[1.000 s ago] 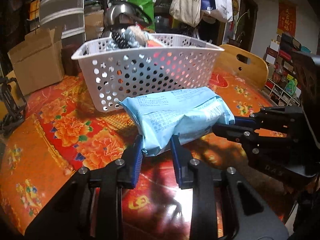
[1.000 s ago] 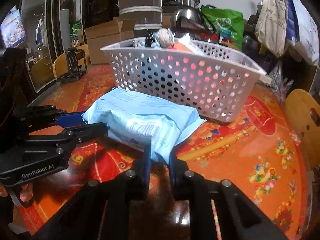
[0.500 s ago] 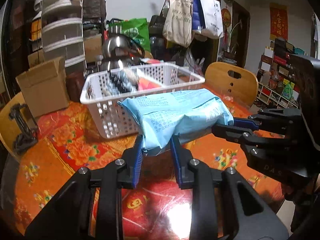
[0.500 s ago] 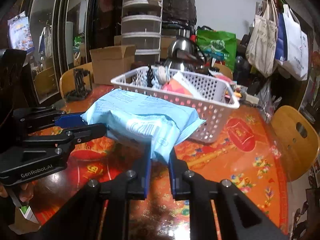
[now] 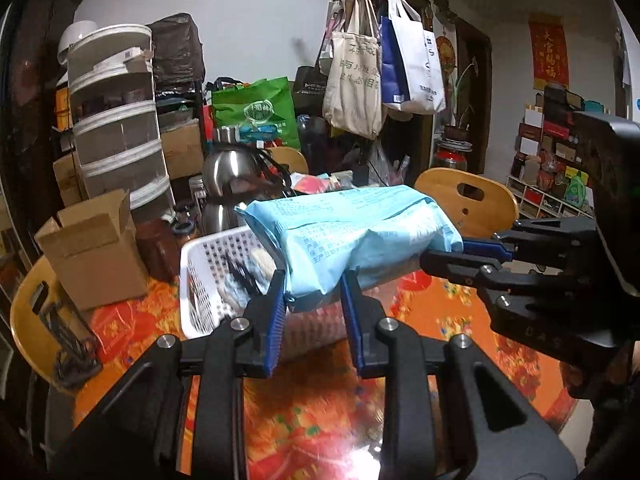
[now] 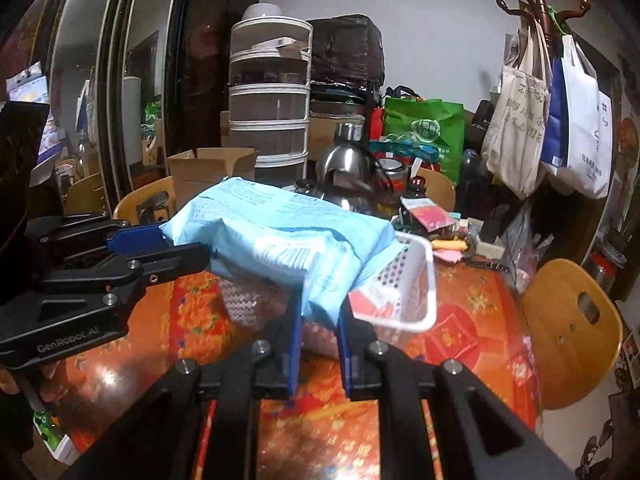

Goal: Organize soft objects
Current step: 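Carry the light-blue wipes pack into the white basket and release it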

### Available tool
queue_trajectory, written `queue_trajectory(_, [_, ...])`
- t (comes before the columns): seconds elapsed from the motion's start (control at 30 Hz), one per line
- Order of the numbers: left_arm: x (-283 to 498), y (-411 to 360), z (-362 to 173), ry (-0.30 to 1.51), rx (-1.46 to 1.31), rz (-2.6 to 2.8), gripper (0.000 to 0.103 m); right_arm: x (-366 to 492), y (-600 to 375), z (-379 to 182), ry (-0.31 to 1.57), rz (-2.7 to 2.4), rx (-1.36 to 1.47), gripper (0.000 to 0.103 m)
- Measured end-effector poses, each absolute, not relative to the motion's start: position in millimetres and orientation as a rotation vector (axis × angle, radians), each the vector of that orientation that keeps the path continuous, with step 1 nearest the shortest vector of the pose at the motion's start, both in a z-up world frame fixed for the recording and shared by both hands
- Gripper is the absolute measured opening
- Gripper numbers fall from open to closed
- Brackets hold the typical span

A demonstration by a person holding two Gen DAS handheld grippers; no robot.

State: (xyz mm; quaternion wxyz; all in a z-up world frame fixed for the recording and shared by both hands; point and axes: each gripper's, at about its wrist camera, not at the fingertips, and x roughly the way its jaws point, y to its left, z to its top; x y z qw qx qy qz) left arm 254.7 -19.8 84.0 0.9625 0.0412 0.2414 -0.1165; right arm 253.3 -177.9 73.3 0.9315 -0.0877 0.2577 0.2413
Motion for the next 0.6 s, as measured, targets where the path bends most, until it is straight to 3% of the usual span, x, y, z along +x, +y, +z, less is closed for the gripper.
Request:
queue_trajectory(0.3, [338.9, -20.2, 110.8, 0.521, 0.094, -0.205, 0.025, 326.1, -172.3, 83.1, 0.564, 0.487, -0.171, 0.014])
queue_trajectory(0.6, [418.2, -20.7, 77.1, 0.608, 0.101, -0.158, 0.025, 388.2, -158.1, 54.7, 0.626, 0.465, -0.215, 0.014])
